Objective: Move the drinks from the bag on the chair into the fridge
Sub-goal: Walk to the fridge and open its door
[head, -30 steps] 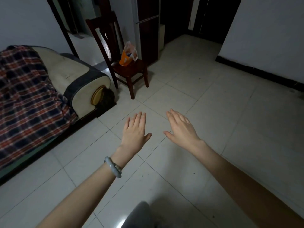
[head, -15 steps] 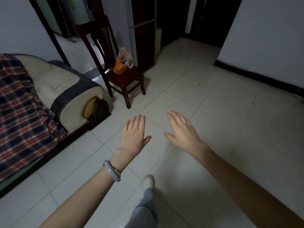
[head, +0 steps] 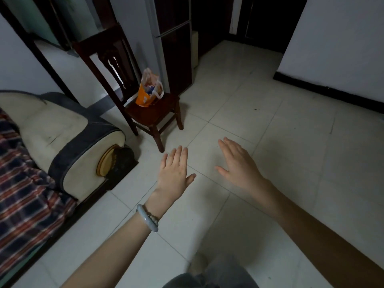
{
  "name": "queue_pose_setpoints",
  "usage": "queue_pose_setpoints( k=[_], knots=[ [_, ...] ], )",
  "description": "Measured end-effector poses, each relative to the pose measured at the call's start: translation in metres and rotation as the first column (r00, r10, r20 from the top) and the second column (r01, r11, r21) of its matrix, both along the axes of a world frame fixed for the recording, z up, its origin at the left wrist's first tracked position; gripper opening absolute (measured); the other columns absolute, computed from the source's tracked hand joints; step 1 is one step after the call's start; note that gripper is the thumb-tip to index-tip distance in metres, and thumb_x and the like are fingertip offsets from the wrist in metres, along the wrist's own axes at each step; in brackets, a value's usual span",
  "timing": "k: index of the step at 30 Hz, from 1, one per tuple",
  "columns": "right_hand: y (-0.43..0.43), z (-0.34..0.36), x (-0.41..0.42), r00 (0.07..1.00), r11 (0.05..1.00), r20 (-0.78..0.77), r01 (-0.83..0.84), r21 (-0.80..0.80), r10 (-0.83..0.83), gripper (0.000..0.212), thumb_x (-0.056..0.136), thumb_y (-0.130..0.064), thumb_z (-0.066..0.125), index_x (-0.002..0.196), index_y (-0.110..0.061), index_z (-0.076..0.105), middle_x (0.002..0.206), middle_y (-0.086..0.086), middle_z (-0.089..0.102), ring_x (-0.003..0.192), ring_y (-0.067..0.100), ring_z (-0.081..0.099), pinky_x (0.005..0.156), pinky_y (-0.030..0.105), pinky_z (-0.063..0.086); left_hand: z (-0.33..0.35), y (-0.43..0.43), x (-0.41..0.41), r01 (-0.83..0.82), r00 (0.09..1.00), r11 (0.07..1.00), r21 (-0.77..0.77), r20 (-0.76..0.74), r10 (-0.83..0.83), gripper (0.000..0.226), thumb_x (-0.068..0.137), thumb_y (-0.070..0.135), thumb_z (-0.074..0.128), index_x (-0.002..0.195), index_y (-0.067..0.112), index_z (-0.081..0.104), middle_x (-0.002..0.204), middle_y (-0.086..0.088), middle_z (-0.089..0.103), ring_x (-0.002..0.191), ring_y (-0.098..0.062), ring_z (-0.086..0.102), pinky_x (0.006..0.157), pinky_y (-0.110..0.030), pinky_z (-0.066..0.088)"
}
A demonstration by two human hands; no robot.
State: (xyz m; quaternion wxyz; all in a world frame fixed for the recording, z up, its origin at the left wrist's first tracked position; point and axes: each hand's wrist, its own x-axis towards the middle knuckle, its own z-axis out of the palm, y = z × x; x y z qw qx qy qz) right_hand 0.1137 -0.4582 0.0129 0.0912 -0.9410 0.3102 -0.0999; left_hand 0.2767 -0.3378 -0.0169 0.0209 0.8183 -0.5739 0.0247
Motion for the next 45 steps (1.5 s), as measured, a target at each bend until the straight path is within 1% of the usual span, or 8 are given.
queue_pose_setpoints(
  k=[8,13,19,23,30,34,40,45],
  knots=[
    [-0.101,-0.001,0.063,1.000,1.000,0.011,0.017,0.006,-0.017,0.074,0.086,-0.032,0.062,0.142,-0.002,0.027,0.150,0.020,0.028,0.138,0.031,0.027,0.111,0.039,0.024,-0.007,-0.093,0.071,-0.034,0.999,0.999,0.000,0.000,0.034,0.085,0.091,0.056,0.044,0.150,0.009,0.006,0.158,-0.010,0.012,0.144,-0.027,0.013,0.116,-0.040,0.008],
    [-0.197,-0.003,0.112,0.999,1.000,0.034,0.001,0.001,-0.001,0.073,0.086,-0.032,0.062,0.142,-0.003,0.027,0.150,0.019,0.028,0.138,0.030,0.025,0.111,0.038,0.023,-0.012,-0.188,0.121,-0.069,0.997,0.998,-0.003,-0.028,0.069,0.085,0.091,0.055,0.044,0.150,0.009,0.004,0.158,-0.010,0.011,0.145,-0.027,0.011,0.117,-0.042,0.007],
    [-0.321,0.005,0.169,0.999,1.000,0.041,-0.007,0.014,0.006,0.074,0.084,-0.032,0.065,0.141,-0.002,0.029,0.148,0.020,0.031,0.137,0.031,0.029,0.110,0.039,0.027,-0.002,-0.311,0.176,-0.077,0.997,0.997,0.016,-0.010,0.077,0.085,0.091,0.056,0.041,0.150,0.010,0.002,0.159,-0.009,0.006,0.145,-0.025,0.007,0.117,-0.040,0.004],
    [-0.392,0.013,0.202,0.999,1.000,0.035,-0.024,-0.005,0.024,0.074,0.084,-0.033,0.064,0.142,-0.003,0.029,0.149,0.019,0.031,0.137,0.030,0.028,0.110,0.039,0.026,0.003,-0.381,0.201,-0.096,0.995,0.995,-0.003,-0.021,0.096,0.084,0.091,0.056,0.042,0.150,0.011,0.003,0.158,-0.008,0.008,0.145,-0.024,0.008,0.117,-0.038,0.003],
    [-0.482,0.016,0.245,0.999,0.999,0.011,-0.046,0.010,0.046,0.074,0.088,-0.037,0.058,0.145,-0.007,0.021,0.153,0.014,0.022,0.140,0.027,0.020,0.111,0.036,0.021,0.002,-0.471,0.245,-0.104,0.994,0.994,0.021,-0.038,0.105,0.084,0.091,0.055,0.043,0.150,0.010,0.004,0.158,-0.009,0.011,0.145,-0.025,0.009,0.117,-0.040,0.006],
    [-0.532,0.011,0.275,0.999,0.999,0.010,-0.046,0.016,0.045,0.074,0.088,-0.035,0.058,0.145,-0.006,0.022,0.152,0.015,0.024,0.140,0.028,0.021,0.111,0.038,0.021,0.005,-0.526,0.277,-0.108,0.993,0.994,-0.006,-0.049,0.107,0.087,0.089,0.055,0.048,0.150,0.010,0.005,0.158,-0.009,0.013,0.145,-0.025,0.011,0.117,-0.040,0.006],
    [-0.618,0.004,0.348,0.997,0.997,0.010,-0.074,-0.010,0.074,0.073,0.087,-0.033,0.060,0.144,-0.005,0.024,0.150,0.016,0.027,0.139,0.029,0.023,0.111,0.038,0.022,-0.001,-0.622,0.346,-0.113,0.994,0.993,-0.019,-0.014,0.113,0.085,0.090,0.054,0.045,0.150,0.010,0.004,0.158,-0.009,0.011,0.144,-0.026,0.012,0.117,-0.041,0.009],
    [-0.701,0.011,0.423,0.997,0.997,-0.006,-0.082,-0.001,0.082,0.075,0.087,-0.037,0.058,0.145,-0.007,0.021,0.152,0.013,0.025,0.140,0.027,0.022,0.111,0.038,0.023,0.013,-0.714,0.421,-0.146,0.988,0.987,-0.073,-0.063,0.142,0.085,0.091,0.050,0.048,0.150,0.013,0.001,0.159,-0.006,0.007,0.145,-0.023,0.008,0.118,-0.040,0.008]
  ],
)
